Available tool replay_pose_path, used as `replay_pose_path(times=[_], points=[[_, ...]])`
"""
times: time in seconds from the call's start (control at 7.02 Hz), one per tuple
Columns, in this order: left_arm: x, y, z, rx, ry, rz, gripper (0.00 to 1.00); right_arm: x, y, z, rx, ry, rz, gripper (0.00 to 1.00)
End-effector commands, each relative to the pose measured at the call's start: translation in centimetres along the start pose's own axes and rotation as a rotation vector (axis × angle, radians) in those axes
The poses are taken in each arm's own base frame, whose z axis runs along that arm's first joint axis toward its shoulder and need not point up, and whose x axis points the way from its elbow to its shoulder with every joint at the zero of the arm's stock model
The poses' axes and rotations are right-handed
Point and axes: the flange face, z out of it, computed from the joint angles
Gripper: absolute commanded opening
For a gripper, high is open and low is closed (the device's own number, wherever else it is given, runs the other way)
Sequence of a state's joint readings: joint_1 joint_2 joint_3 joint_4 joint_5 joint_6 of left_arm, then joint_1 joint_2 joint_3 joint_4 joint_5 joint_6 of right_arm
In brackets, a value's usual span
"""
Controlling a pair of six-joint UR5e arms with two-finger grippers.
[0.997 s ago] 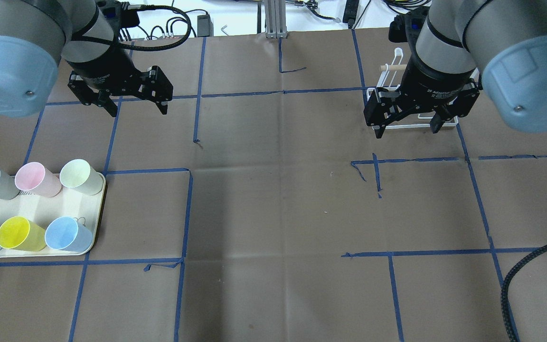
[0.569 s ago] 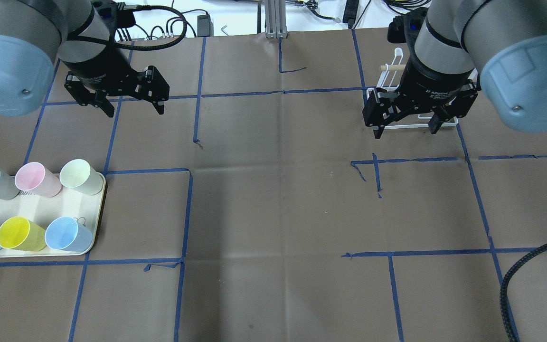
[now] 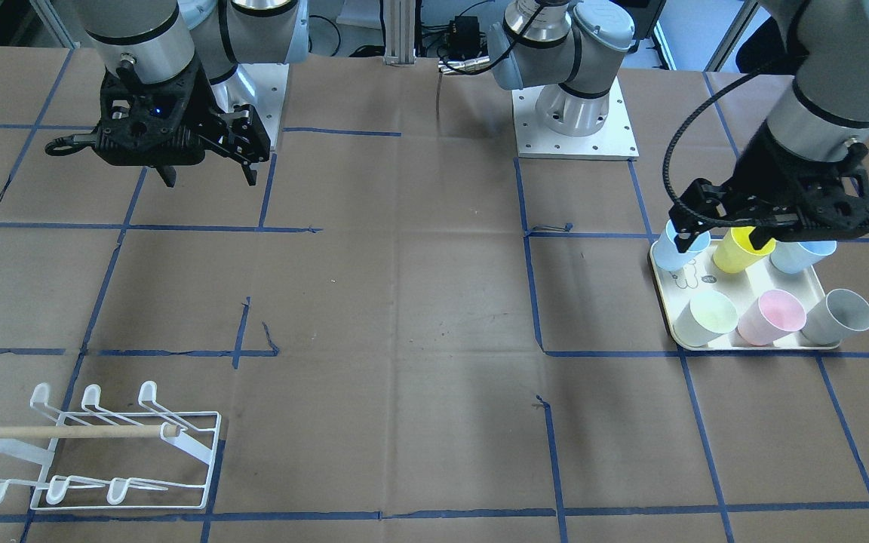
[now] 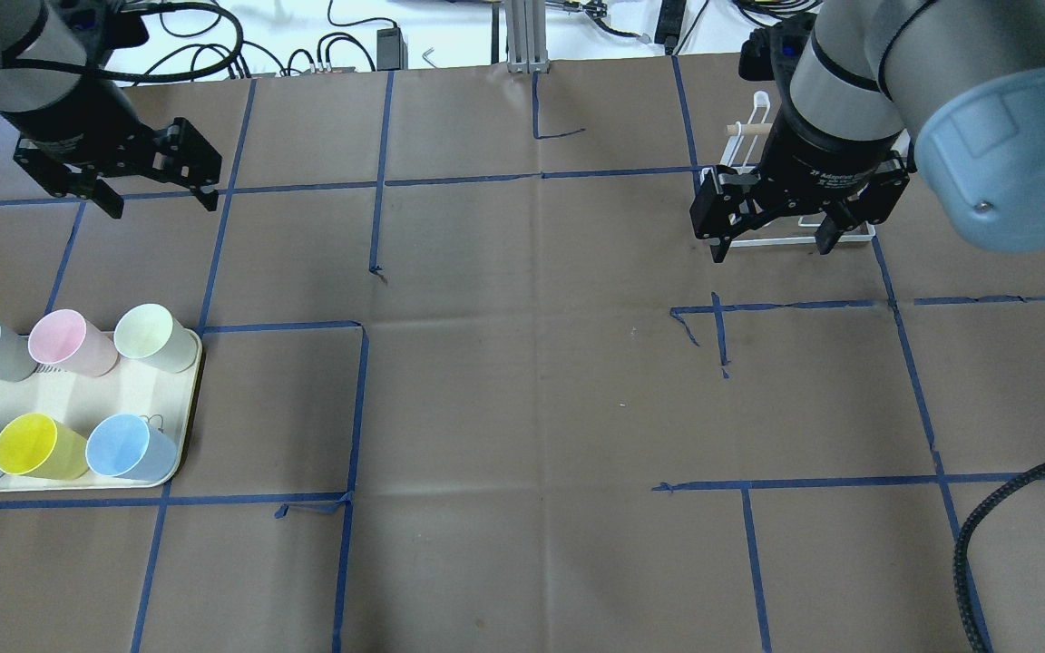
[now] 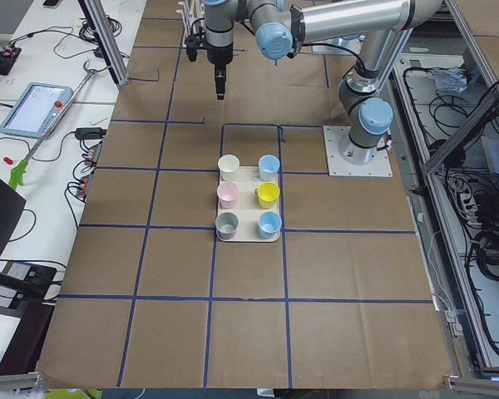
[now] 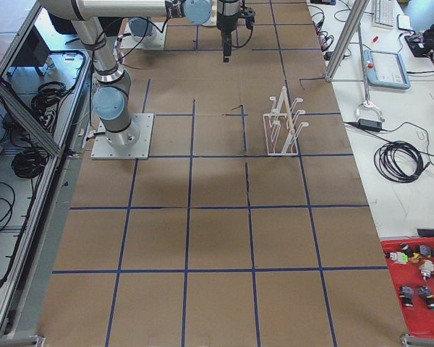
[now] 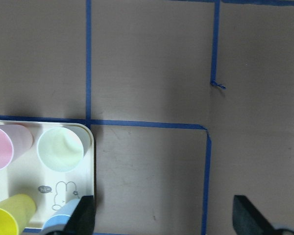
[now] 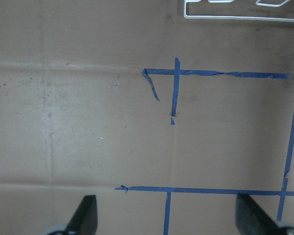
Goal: Transfer IKEA cup to right arm and place on rack
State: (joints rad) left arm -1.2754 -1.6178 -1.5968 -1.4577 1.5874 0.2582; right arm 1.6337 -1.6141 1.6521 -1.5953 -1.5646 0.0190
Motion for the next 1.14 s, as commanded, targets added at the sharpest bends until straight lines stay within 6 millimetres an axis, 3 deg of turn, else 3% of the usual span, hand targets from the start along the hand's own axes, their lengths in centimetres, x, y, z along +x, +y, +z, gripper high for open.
replay_pose_path(times=[0.0, 0.57, 1.0], points=[[-6.6, 0.6, 1.4, -0.031, 0.006, 0.035, 1.00, 0.0, 0.0, 0.0, 0.001, 0.002, 0.001, 1.00], [-6.4, 2.5, 9.8, -0.055, 0.025, 0.050, 1.00, 0.0, 0.0, 0.0, 0.001, 0.000, 0.001, 1.00], [-6.7, 3.8, 17.7, -0.018, 0.011, 0.068, 1.00, 0.0, 0.0, 0.0, 0.001, 0.002, 0.002, 1.00]])
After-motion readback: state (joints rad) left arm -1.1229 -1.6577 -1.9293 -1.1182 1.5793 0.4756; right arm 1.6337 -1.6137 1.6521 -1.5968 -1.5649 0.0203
